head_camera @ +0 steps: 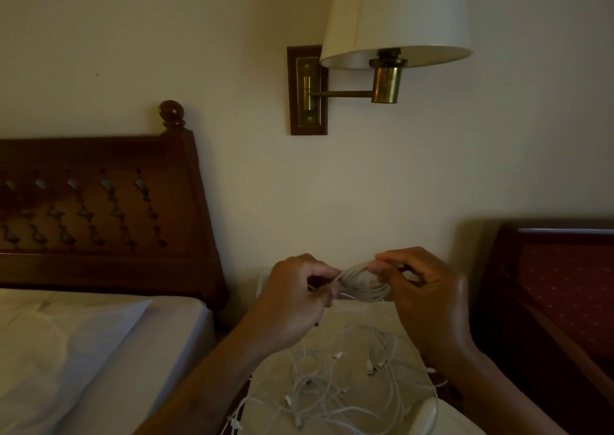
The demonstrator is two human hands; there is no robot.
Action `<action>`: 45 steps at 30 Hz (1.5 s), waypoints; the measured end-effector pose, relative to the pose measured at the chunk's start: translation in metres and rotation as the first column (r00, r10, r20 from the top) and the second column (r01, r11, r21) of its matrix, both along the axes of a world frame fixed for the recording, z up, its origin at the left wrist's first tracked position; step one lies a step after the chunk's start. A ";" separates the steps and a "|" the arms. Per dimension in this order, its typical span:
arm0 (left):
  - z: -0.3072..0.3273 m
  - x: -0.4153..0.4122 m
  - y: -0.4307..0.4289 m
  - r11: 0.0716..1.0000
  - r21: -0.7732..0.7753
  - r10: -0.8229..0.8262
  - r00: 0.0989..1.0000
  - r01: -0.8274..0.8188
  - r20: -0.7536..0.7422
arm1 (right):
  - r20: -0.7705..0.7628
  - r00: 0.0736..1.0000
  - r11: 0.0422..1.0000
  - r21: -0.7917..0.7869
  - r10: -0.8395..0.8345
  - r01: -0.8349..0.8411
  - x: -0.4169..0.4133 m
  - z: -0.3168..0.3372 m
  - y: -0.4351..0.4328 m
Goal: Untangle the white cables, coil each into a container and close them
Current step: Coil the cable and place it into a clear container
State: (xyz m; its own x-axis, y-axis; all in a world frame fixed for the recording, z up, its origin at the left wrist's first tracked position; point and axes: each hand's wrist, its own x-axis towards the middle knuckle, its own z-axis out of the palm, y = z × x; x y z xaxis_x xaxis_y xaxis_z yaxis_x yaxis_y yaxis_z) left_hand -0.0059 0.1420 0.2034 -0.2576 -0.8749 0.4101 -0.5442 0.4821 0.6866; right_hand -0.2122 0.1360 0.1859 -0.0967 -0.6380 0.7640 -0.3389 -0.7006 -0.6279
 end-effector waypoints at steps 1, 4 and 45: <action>0.004 0.003 -0.001 1.000 0.017 0.026 1.000 -0.026 0.018 | 0.007 1.000 1.000 0.010 -0.017 0.017 -0.001 0.000 -0.001; 0.014 0.010 -0.001 0.971 0.233 0.004 0.977 0.046 -0.211 | -0.004 0.999 0.999 0.027 -0.047 0.047 0.000 -0.001 -0.001; -0.014 -0.023 -0.004 0.992 0.060 0.130 0.872 -0.116 -0.472 | 0.366 0.929 0.933 0.351 -0.057 -0.081 0.019 0.021 0.002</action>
